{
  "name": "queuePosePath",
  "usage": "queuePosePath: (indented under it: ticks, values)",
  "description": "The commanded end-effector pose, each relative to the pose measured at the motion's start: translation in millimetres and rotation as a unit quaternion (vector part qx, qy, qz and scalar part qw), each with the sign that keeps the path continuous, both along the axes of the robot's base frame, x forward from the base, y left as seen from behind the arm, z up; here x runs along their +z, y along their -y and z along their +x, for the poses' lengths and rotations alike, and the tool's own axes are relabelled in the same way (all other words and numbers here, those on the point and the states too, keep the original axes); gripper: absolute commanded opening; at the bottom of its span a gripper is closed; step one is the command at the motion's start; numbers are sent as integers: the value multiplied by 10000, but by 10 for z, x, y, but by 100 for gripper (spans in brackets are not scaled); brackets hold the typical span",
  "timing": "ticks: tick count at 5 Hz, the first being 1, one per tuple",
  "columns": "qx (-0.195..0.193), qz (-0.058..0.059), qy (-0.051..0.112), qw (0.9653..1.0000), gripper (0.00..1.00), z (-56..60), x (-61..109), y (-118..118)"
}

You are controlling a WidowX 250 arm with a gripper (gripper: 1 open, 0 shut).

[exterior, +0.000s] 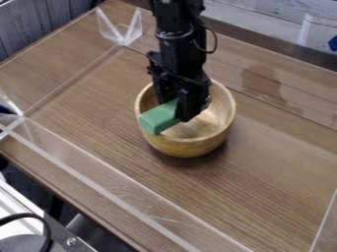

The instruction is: Put the green block in the brown bowl

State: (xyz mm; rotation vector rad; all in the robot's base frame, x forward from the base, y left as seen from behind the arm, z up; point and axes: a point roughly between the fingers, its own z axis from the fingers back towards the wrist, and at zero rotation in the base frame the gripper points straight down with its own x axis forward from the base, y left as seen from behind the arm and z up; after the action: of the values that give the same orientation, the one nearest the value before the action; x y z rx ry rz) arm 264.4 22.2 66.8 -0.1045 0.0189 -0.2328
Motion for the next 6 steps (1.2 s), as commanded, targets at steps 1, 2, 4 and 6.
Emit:
queuePosePath:
  ticks: [1,2,4,6]
  values:
    - [34,39,284,9996,0,127,132,-48]
    - [46,38,280,9996,0,132,131,-59]
    - [66,31,279,9996,0,140,138,-79]
    - [85,29,264,9996,0,152,127,-98]
